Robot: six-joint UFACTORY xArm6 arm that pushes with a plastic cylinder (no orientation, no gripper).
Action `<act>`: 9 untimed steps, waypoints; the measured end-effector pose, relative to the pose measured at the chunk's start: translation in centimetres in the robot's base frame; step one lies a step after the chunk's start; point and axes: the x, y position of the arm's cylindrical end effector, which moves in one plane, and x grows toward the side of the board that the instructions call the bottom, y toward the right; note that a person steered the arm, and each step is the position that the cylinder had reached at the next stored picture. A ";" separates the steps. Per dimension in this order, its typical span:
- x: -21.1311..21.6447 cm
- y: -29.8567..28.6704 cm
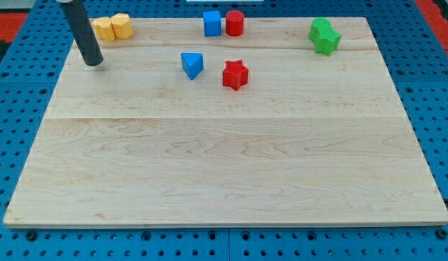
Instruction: Slide the blue cube along with red circle a bit right
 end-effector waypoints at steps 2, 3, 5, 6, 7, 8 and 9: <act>-3.3 3.5; -4.3 5.5; -9.7 11.5; -12.0 13.2; -12.1 15.2; -12.1 16.9; -12.0 18.1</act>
